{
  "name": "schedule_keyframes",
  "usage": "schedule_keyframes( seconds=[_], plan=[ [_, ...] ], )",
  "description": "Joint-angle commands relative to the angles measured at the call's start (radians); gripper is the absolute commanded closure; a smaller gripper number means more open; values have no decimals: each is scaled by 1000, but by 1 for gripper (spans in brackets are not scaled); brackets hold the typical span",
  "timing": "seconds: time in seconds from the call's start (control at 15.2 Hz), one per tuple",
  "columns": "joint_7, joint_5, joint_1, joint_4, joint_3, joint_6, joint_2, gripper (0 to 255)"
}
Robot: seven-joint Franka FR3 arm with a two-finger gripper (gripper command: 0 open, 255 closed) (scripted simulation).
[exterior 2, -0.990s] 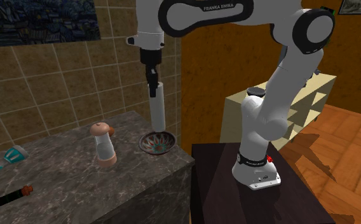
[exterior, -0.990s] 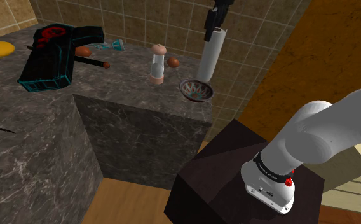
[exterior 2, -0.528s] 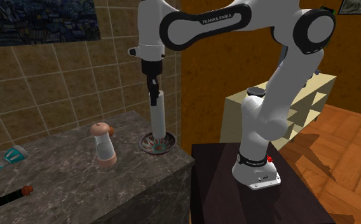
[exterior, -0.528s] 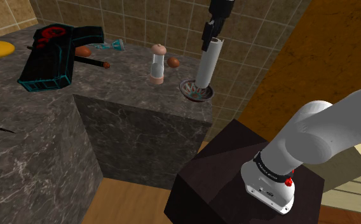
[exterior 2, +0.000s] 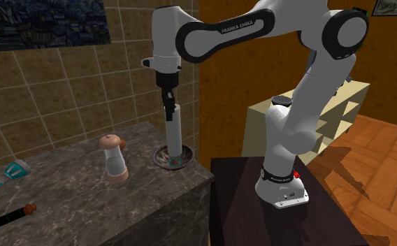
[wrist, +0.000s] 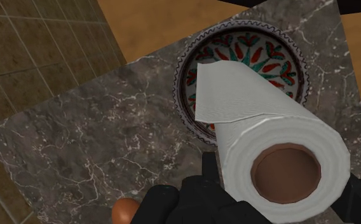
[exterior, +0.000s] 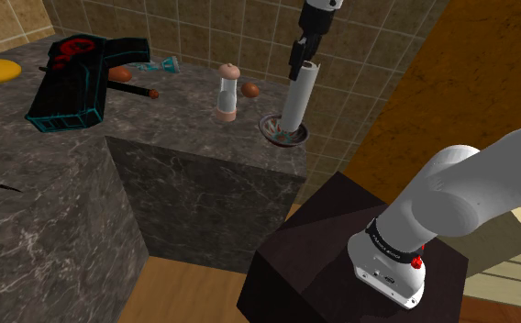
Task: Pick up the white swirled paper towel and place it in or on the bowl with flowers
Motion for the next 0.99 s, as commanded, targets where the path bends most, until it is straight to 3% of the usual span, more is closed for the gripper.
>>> schedule_keyframes(
  seconds=[0.0, 0.07, 0.13, 0.46, 0.73, 0.92],
  plan=[
    [0, 0, 0, 0, 0, 0, 0, 255],
    [0, 0, 0, 0, 0, 0, 0, 255],
    [0, 0, 0, 0, 0, 0, 0, 0],
    [0, 0, 0, 0, 0, 0, 0, 0],
    [-1, 3, 2, 120, 5, -128, -8, 0],
    [-1, 3, 2, 120, 5, -128, -8, 0]
  ],
)
